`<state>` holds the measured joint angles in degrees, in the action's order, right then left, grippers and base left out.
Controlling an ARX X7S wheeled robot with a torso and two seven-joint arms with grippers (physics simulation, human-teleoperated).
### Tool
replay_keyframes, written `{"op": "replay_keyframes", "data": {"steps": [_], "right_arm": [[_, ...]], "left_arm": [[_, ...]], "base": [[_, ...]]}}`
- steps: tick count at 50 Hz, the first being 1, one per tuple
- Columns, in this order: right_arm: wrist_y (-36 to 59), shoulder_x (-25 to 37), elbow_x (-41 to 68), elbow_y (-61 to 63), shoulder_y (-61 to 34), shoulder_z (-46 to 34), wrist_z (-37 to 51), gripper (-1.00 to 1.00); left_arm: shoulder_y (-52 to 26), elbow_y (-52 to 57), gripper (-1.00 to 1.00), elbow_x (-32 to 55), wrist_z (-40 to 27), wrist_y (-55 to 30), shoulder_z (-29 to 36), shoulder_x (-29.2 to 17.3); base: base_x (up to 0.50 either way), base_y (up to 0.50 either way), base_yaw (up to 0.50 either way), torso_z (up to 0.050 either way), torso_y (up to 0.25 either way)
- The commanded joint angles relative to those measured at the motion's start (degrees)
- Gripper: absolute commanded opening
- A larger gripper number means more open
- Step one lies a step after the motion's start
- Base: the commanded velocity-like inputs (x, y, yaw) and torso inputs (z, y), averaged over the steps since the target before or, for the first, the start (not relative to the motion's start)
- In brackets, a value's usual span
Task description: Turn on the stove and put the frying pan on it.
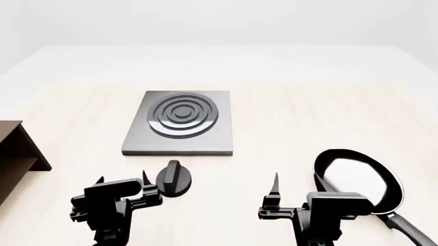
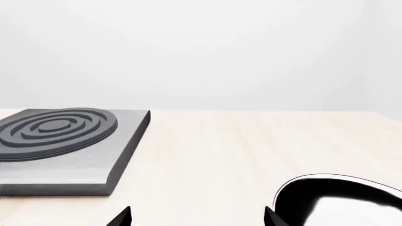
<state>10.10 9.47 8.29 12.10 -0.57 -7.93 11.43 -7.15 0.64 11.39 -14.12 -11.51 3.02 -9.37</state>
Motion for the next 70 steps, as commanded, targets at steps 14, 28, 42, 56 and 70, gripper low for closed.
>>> {"op": "replay_keyframes", "data": {"steps": [14,28,42,56,70], "right_arm": [[0.26,0.82,0.91,0.00,-0.10,-0.95,0.60,1.00],[-0.48,1.09,1.40,-0.84,0.08,-1.31,0.94,1.00],[-0.75,1.51,1.94,-1.21,0.13,-1.65,1.18,1.00],[4.59,1.20,6.07,-3.36,-2.26,1.28,3.01,1.00],[22.07,7.74,6.40,11.56,-6.76,-3.54,1.47,1.00]], "left_arm": [[-5.06,-14.69,1.00,-3.91,-1.29,4.07,3.11,0.41],[-4.81,-13.33,1.00,-3.62,-0.12,2.47,5.89,0.99],[-4.56,-8.05,1.00,-3.59,2.75,-0.11,10.95,1.44],[-1.17,8.55,1.00,0.22,5.55,-8.18,13.19,-1.24],[-1.55,22.79,1.00,8.01,1.65,-19.56,2.88,-5.13]], "base": [[0.00,0.00,0.00,0.000,0.000],[0.00,0.00,0.00,0.000,0.000],[0.00,0.00,0.00,0.000,0.001],[0.00,0.00,0.00,0.000,0.000],[0.00,0.00,0.00,0.000,0.000]]}}
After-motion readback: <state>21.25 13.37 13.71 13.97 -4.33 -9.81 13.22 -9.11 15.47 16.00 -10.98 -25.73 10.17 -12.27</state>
